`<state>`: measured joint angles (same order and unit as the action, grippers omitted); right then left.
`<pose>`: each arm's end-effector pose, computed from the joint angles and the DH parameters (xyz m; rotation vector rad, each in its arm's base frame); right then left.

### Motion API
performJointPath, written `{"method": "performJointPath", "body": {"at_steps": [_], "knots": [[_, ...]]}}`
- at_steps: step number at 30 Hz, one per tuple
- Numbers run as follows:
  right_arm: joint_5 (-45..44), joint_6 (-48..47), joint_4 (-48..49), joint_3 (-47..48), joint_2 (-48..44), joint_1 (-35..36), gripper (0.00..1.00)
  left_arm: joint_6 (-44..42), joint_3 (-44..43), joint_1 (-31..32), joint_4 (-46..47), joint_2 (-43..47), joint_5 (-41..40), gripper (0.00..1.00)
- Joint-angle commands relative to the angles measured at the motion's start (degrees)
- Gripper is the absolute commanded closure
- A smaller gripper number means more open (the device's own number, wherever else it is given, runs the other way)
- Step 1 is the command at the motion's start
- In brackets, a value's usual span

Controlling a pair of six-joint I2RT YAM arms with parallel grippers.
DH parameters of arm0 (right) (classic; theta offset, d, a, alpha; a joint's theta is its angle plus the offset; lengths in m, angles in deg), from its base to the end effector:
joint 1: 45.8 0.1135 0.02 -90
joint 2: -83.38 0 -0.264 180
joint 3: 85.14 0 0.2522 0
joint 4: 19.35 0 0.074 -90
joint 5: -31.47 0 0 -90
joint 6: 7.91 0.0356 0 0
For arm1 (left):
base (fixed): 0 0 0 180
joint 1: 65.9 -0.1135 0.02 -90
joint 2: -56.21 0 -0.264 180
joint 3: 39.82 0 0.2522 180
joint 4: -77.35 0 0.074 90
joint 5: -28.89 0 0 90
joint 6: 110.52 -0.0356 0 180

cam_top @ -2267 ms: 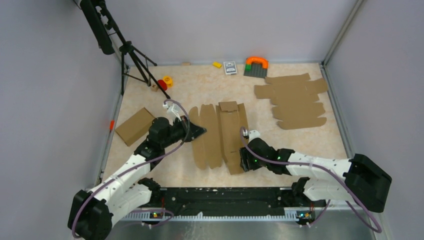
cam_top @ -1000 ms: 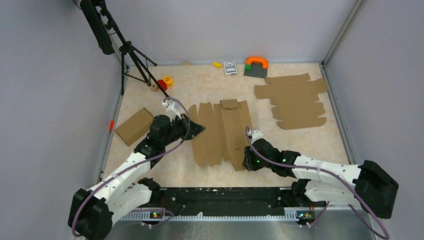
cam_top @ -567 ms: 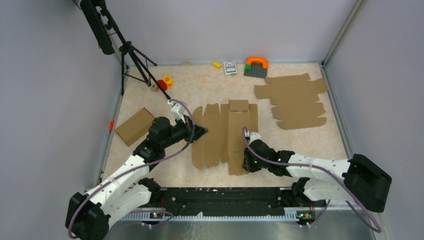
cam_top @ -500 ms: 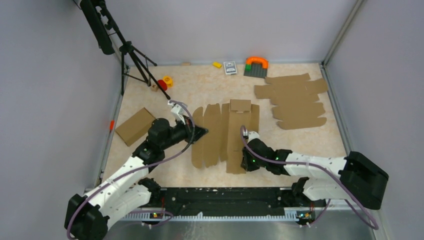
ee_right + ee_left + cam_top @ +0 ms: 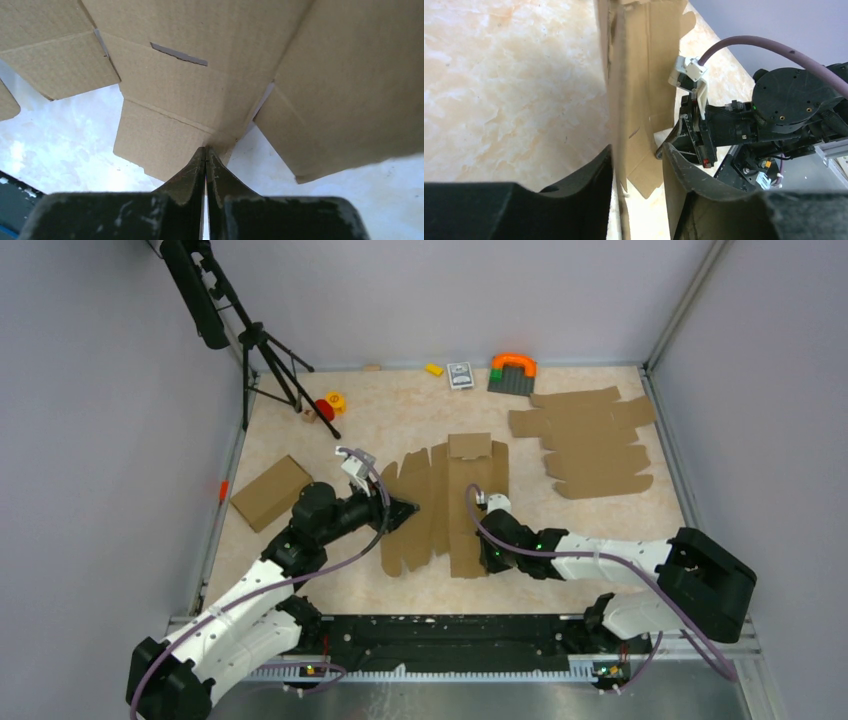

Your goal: Fold the paper box

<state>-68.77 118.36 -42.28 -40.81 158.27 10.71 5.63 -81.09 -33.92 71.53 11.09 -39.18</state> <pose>0.1340 0.1910 0.1525 -0.3725 2.5142 0.4497 0.1548 -0.1124 0.2657 0.3915 1.8105 -1.0591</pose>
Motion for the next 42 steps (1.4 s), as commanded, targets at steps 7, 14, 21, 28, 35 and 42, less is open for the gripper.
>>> {"method": "performJointPath", "body": {"at_steps": [7, 14, 21, 28, 35, 42], "knots": [[-8.61, -8.67, -4.98, -0.07, -2.54, 0.63, 1.00, -3.65, -5.96, 0.02, -6.69, 0.51, -6.41, 0.27], [-6.48, -9.56, -3.92, -0.87, -4.92, 0.66, 1.00, -3.74, -11.40, -0.32, -16.31, -4.92, -9.40, 0.29], [-5.54, -7.53, -7.17, 2.05, -5.79, 0.63, 0.98, -0.65, -17.29, -2.01, -28.20, -16.66, -9.49, 0.37], [-8.92, 2.51, -18.29, 7.51, -10.85, 0.60, 0.46, 1.97, -14.51, -2.96, -26.68, -15.83, -8.19, 0.34], [-4.74, 18.66, -18.54, 4.93, -21.10, -1.91, 0.18, 2.25, -12.88, -2.98, -24.12, -17.71, -7.60, 0.33], [-1.63, 42.84, -24.97, 4.38, -21.83, -5.62, 0.16, 2.81, -12.29, -2.99, -21.30, -19.14, -7.84, 0.30]]}}
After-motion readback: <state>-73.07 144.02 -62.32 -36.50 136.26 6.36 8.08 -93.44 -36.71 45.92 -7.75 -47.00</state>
